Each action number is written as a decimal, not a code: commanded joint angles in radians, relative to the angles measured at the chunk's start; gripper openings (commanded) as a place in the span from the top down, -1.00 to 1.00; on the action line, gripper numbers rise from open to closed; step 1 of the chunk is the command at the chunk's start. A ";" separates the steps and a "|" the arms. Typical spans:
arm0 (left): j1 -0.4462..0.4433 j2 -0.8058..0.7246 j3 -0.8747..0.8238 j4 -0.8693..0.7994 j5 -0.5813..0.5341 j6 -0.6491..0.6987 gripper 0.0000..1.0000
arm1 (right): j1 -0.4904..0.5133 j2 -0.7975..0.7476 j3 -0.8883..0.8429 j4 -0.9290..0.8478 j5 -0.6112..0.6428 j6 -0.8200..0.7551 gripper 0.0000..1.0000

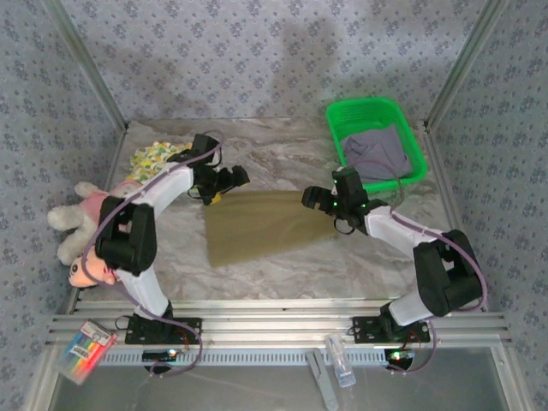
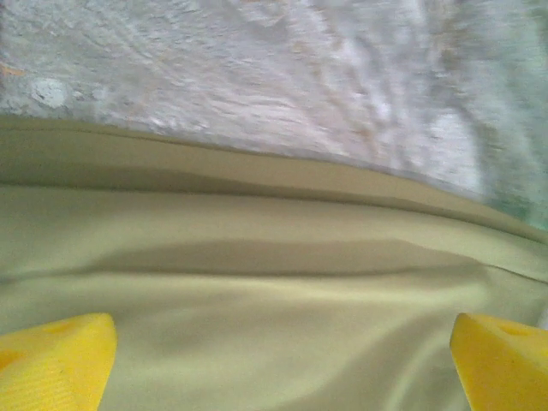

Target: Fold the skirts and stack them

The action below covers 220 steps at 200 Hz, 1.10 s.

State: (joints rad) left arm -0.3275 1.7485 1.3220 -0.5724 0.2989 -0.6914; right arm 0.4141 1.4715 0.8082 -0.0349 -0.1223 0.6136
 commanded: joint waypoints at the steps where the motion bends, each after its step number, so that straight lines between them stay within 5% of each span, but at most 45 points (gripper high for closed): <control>1: -0.055 -0.108 -0.093 -0.030 0.025 -0.074 -1.00 | 0.027 -0.008 -0.010 -0.126 -0.050 0.008 -0.96; 38: -0.102 -0.297 -0.322 -0.021 0.039 -0.192 -1.00 | 0.027 -0.052 -0.028 -0.399 0.132 0.179 -1.00; 94: -0.096 -0.608 -0.626 -0.025 0.018 -0.346 -1.00 | 0.009 -0.140 -0.152 -0.216 -0.016 0.315 -0.95; 124: -0.066 -0.569 -0.690 0.183 0.189 -0.395 -1.00 | 0.015 -0.143 -0.206 -0.075 -0.021 0.407 -0.89; 159: -0.096 -0.499 -0.571 0.095 0.113 -0.323 -1.00 | 0.024 -0.130 -0.229 0.002 -0.003 0.445 -0.85; 220: -0.097 -0.394 -0.540 0.147 0.160 -0.312 -1.00 | 0.041 -0.101 -0.254 0.099 -0.006 0.505 -0.79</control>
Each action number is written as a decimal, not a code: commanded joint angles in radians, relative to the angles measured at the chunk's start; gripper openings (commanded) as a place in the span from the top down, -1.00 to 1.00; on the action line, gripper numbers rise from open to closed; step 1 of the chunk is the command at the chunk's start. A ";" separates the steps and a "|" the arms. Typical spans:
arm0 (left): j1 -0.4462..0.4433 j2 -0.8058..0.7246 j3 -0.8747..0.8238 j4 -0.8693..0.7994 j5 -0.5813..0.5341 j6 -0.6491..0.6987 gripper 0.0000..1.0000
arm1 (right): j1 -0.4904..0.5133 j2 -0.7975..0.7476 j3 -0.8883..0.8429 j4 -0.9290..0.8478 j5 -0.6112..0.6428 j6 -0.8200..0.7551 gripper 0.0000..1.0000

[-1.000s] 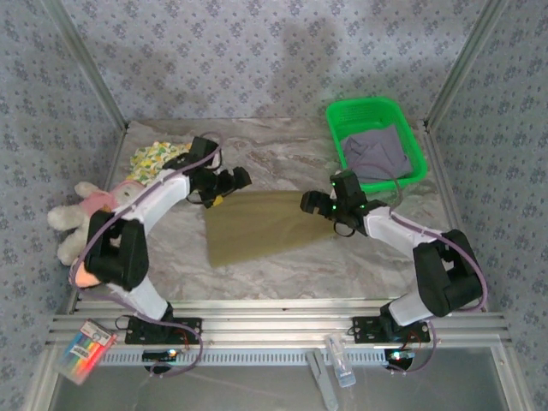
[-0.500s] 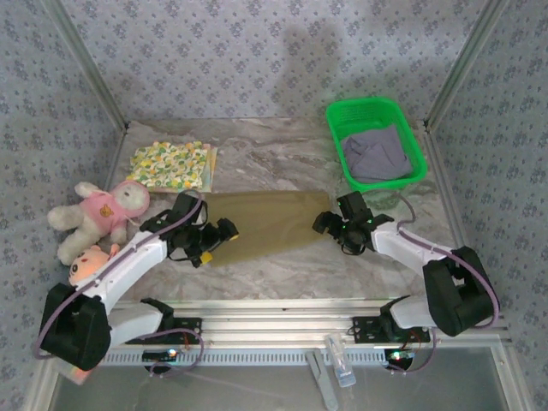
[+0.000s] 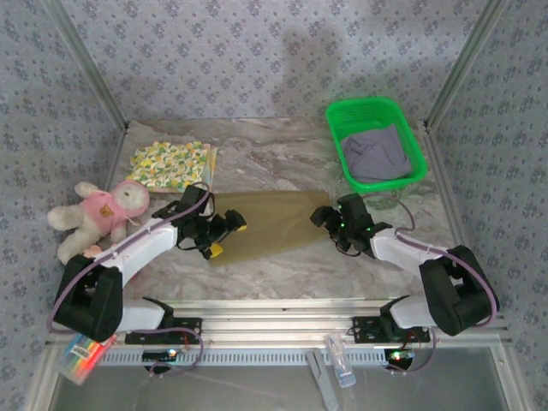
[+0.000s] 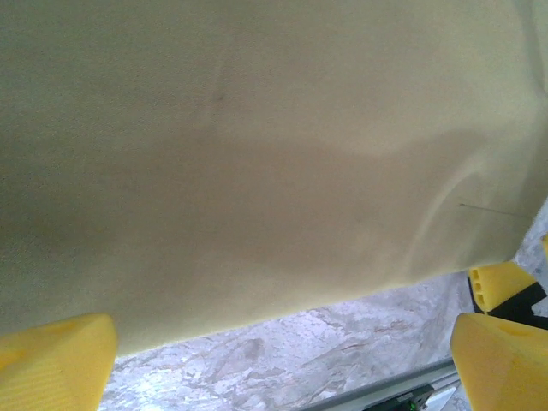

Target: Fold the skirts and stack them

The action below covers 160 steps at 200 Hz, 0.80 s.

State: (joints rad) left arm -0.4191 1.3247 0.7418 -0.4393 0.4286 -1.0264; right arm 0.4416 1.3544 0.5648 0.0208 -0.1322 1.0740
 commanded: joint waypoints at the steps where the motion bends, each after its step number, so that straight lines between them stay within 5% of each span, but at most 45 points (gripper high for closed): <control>1: -0.007 0.032 0.042 0.013 0.032 0.023 -1.00 | 0.014 0.017 -0.011 0.042 0.005 0.045 -0.79; 66: -0.039 0.167 0.102 0.015 -0.013 0.063 -1.00 | 0.047 0.017 -0.072 0.160 0.081 0.090 -0.70; 92: -0.038 0.221 0.084 0.021 -0.009 0.077 -0.99 | 0.051 0.017 -0.124 0.248 0.091 0.090 -0.39; 120: -0.023 0.232 0.068 -0.023 -0.014 0.133 -1.00 | 0.051 -0.031 -0.158 0.237 0.113 0.038 0.21; 138: -0.009 0.242 0.063 -0.052 -0.023 0.168 -1.00 | 0.065 -0.085 -0.125 0.147 0.144 -0.059 0.68; 160: 0.000 0.266 0.067 -0.076 -0.032 0.200 -0.99 | 0.111 -0.146 -0.032 -0.030 0.257 -0.184 0.97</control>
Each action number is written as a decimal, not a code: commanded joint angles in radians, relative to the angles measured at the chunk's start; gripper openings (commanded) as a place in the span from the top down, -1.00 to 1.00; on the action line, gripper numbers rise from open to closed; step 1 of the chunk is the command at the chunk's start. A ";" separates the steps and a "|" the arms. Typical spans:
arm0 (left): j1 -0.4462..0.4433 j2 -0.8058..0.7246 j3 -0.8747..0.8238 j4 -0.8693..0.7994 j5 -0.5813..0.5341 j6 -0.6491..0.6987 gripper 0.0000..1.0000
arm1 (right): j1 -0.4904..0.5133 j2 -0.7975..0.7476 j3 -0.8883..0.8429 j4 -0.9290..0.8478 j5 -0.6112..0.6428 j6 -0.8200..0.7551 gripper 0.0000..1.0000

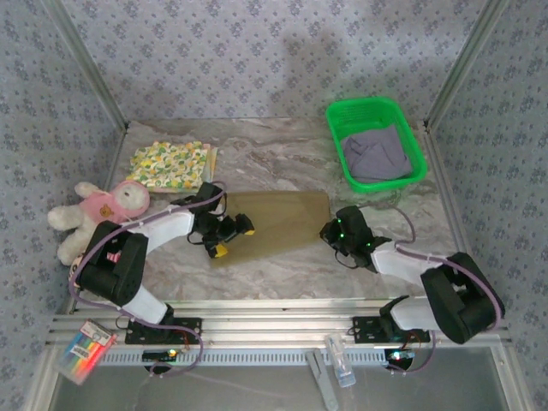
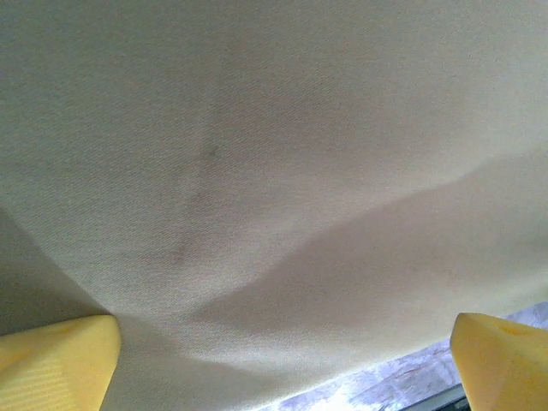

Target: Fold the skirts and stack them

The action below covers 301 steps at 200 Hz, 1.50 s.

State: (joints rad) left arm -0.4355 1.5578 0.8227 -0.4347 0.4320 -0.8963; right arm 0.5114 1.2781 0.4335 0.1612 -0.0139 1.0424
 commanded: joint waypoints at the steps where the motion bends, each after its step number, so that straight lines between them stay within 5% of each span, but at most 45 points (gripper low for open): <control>1: 0.017 0.034 -0.014 -0.080 -0.035 0.071 -0.99 | 0.043 -0.071 0.107 -0.179 0.143 -0.158 0.97; 68: 0.056 0.083 0.001 -0.124 0.030 0.182 -1.00 | 0.099 -0.040 0.181 -0.601 0.261 -0.172 0.91; 113: 0.055 0.017 0.120 -0.258 0.037 0.271 -1.00 | 0.099 -0.049 0.266 -0.732 0.296 -0.208 0.29; 131: 0.056 0.002 0.191 -0.294 0.034 0.276 -0.99 | 0.099 -0.057 0.322 -0.718 0.296 -0.248 0.08; 192: 0.061 0.170 0.422 -0.249 0.006 0.227 -1.00 | -0.006 0.145 0.486 -0.536 0.112 -0.404 -0.14; 235: 0.061 0.280 0.460 -0.208 0.001 0.211 -0.99 | -0.046 0.334 0.585 -0.618 0.135 -0.405 -0.13; 274: 0.062 0.322 0.419 -0.193 -0.012 0.209 -0.99 | -0.093 0.403 0.591 -0.627 0.144 -0.404 0.07; 301: 0.063 0.318 0.382 -0.184 -0.024 0.213 -1.00 | -0.107 0.319 0.516 -0.559 -0.024 -0.445 -0.16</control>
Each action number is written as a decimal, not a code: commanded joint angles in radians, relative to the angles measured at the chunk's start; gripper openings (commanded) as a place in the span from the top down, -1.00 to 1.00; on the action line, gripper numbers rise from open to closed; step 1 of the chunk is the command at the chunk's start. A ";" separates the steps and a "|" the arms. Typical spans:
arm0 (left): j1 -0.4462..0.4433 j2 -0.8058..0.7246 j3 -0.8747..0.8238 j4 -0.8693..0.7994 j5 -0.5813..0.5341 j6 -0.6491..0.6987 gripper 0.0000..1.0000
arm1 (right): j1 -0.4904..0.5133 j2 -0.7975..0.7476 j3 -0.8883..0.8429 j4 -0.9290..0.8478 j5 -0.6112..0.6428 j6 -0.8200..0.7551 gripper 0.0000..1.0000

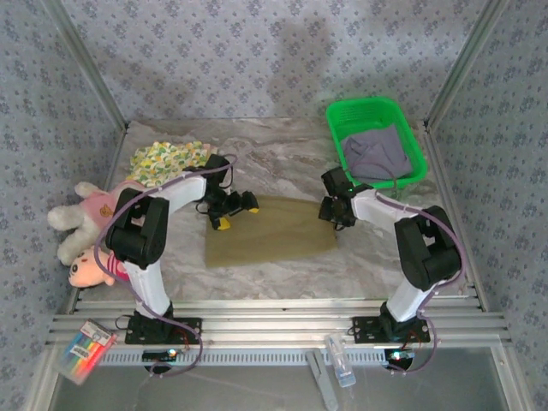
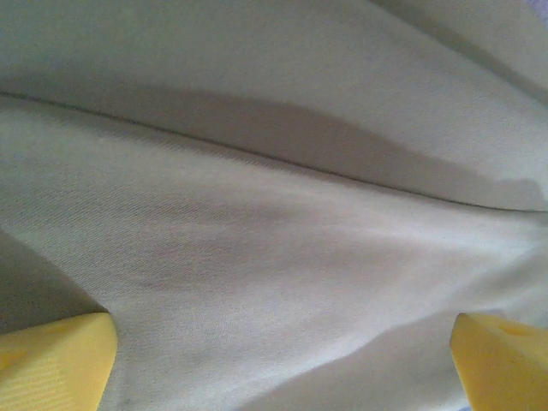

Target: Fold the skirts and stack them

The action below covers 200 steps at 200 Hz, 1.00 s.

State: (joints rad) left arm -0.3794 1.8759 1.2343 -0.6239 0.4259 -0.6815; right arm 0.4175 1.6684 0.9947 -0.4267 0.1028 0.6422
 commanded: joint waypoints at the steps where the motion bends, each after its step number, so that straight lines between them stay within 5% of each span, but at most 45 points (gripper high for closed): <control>1: 0.007 -0.001 -0.031 0.005 -0.018 -0.002 -1.00 | -0.014 -0.076 -0.051 0.033 -0.150 -0.045 -0.17; 15: 0.009 -0.001 -0.048 0.013 -0.018 -0.004 -1.00 | -0.050 -0.112 -0.115 0.079 -0.289 -0.076 -0.59; 54: 0.008 0.002 -0.076 0.023 -0.014 -0.006 -1.00 | -0.126 -0.128 -0.210 0.120 -0.456 -0.042 -0.56; 164: 0.008 -0.008 -0.142 0.061 -0.010 -0.016 -0.99 | -0.118 -0.028 -0.249 0.304 -0.642 0.073 0.00; 200: 0.009 -0.008 -0.151 0.069 -0.007 -0.018 -1.00 | -0.117 -0.038 -0.273 0.334 -0.622 0.090 0.41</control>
State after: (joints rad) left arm -0.3721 1.8271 1.1381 -0.5163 0.4343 -0.6933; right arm 0.2508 1.5852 0.7506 -0.2100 -0.3943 0.7086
